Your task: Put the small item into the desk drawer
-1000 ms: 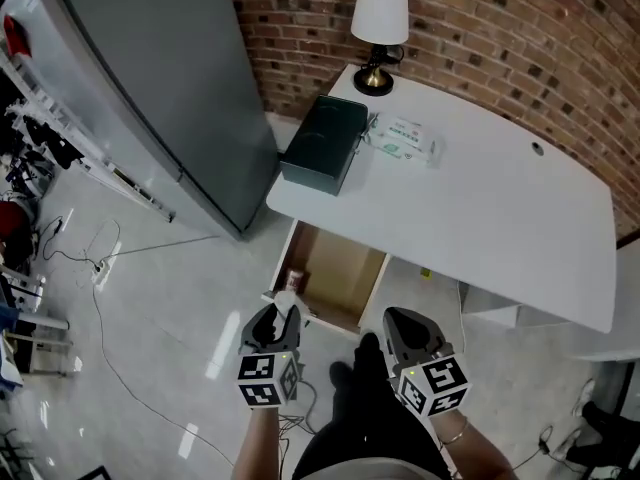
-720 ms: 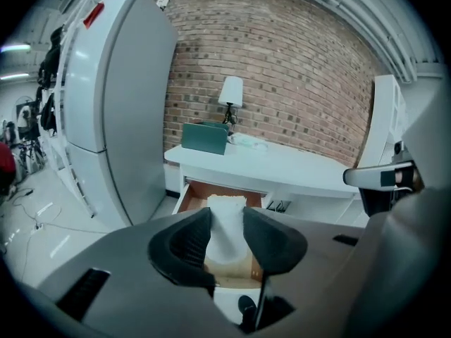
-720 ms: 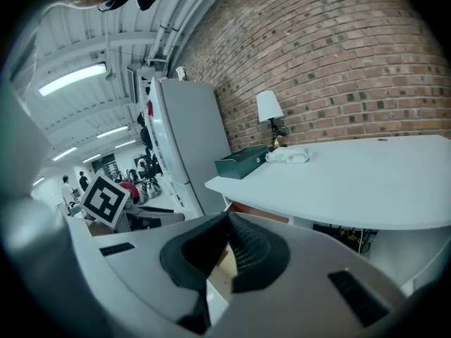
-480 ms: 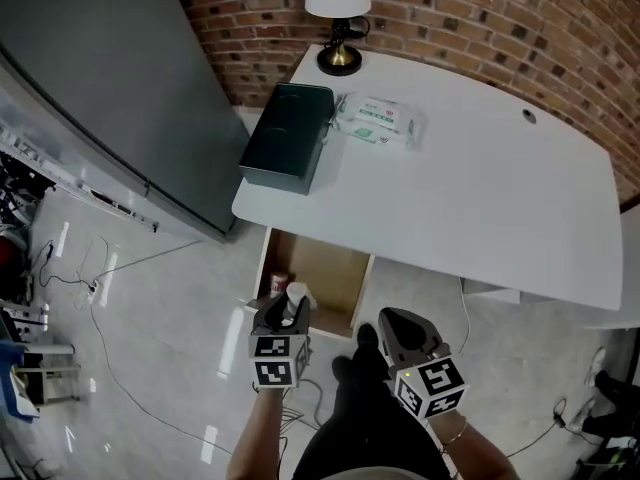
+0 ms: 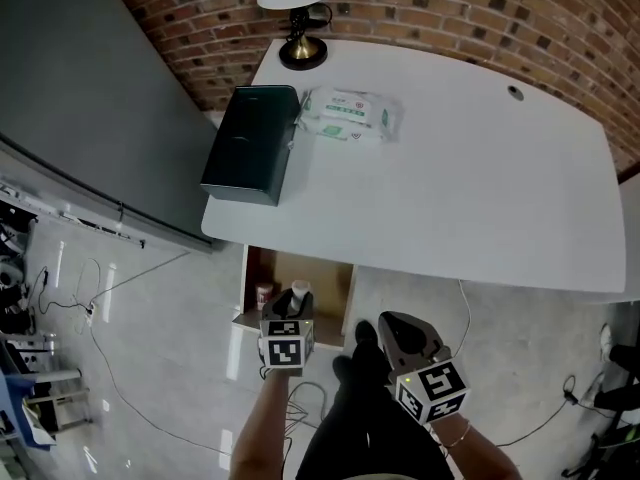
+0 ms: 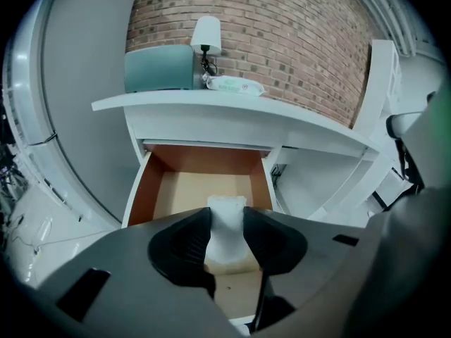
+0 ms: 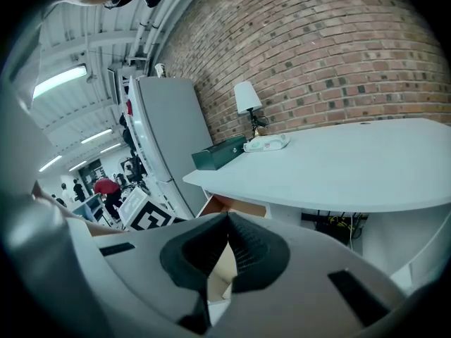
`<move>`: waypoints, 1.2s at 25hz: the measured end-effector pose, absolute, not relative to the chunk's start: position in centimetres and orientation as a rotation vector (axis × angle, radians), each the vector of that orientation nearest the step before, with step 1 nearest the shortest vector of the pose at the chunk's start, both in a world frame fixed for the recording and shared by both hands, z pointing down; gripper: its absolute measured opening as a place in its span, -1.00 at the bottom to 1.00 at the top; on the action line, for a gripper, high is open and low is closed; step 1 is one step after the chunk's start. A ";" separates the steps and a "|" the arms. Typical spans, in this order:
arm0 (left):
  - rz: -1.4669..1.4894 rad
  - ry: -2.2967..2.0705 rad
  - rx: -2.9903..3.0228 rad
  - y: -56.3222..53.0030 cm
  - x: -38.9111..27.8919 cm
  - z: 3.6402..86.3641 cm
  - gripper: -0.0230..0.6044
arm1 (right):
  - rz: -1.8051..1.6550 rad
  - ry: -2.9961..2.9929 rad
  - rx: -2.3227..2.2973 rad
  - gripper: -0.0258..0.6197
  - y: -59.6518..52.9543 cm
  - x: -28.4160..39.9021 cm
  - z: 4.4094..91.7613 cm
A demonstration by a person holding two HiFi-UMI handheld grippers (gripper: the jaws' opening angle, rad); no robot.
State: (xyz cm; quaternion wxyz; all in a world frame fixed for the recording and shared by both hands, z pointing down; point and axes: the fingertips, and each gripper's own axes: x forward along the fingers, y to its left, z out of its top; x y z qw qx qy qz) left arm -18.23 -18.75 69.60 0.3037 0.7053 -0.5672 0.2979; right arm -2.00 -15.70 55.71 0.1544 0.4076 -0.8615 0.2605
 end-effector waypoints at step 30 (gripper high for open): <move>1.127 -1.251 1.675 -23.9 -14.6 86.1 -0.40 | 0.841 -2.325 1.266 -0.90 -16.7 2.8 61.7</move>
